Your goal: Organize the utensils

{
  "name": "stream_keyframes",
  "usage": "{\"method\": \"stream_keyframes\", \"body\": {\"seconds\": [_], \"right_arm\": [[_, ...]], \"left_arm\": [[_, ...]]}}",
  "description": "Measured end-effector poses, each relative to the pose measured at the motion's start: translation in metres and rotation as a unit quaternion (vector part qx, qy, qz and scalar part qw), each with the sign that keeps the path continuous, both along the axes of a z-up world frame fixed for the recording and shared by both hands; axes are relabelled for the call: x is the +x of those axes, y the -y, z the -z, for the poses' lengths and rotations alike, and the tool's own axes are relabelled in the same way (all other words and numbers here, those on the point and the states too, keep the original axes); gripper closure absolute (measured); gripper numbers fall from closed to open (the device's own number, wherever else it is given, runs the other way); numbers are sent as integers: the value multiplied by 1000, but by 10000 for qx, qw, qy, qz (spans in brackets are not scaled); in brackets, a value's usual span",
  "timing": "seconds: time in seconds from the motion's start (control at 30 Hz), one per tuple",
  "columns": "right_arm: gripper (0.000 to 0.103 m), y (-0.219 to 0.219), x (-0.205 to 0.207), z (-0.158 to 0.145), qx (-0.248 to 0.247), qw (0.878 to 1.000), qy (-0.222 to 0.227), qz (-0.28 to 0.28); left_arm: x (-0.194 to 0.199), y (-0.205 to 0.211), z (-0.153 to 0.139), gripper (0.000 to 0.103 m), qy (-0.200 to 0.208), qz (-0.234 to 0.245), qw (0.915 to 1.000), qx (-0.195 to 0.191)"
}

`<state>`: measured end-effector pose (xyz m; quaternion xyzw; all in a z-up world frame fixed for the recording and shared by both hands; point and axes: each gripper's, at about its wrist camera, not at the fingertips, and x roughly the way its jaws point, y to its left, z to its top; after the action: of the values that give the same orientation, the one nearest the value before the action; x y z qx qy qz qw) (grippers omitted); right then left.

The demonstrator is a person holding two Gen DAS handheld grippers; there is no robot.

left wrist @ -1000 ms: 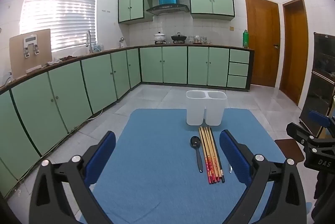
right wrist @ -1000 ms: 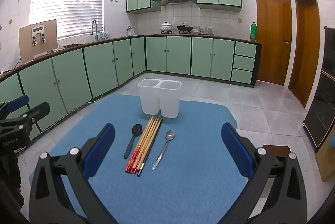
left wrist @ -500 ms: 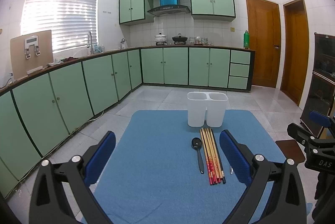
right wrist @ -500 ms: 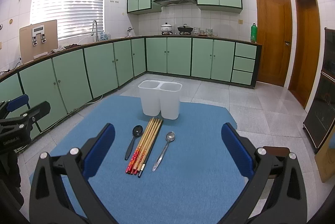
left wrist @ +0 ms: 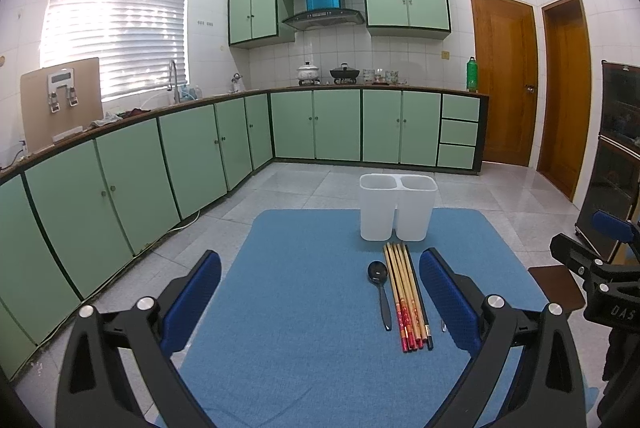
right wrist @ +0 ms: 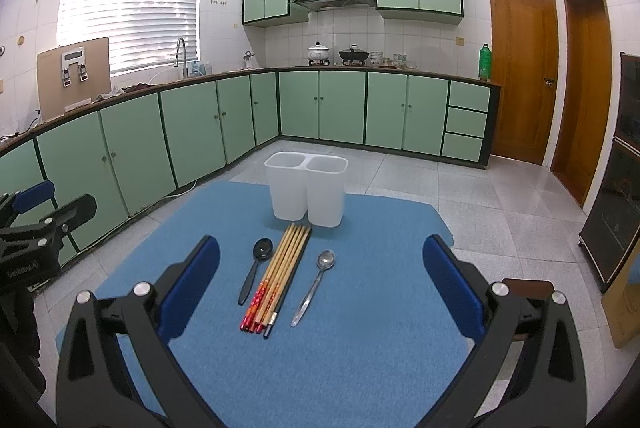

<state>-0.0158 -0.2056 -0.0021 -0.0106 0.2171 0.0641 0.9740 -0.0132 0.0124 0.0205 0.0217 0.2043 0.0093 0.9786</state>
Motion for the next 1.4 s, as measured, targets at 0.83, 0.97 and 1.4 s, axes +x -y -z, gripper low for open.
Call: {"method": "stream_keyframes", "body": {"seconds": [0.83, 0.97, 1.4], "right_arm": [[5, 2, 3, 5, 5, 10000, -28, 2], [5, 2, 3, 6, 1, 10000, -24, 10], [5, 2, 9, 10, -15, 10000, -78, 31]], "left_arm": [[4, -4, 6, 6, -46, -15, 10000, 0], [8, -4, 11, 6, -72, -33, 10000, -3], [16, 0, 17, 6, -110, -22, 9999, -4]]}}
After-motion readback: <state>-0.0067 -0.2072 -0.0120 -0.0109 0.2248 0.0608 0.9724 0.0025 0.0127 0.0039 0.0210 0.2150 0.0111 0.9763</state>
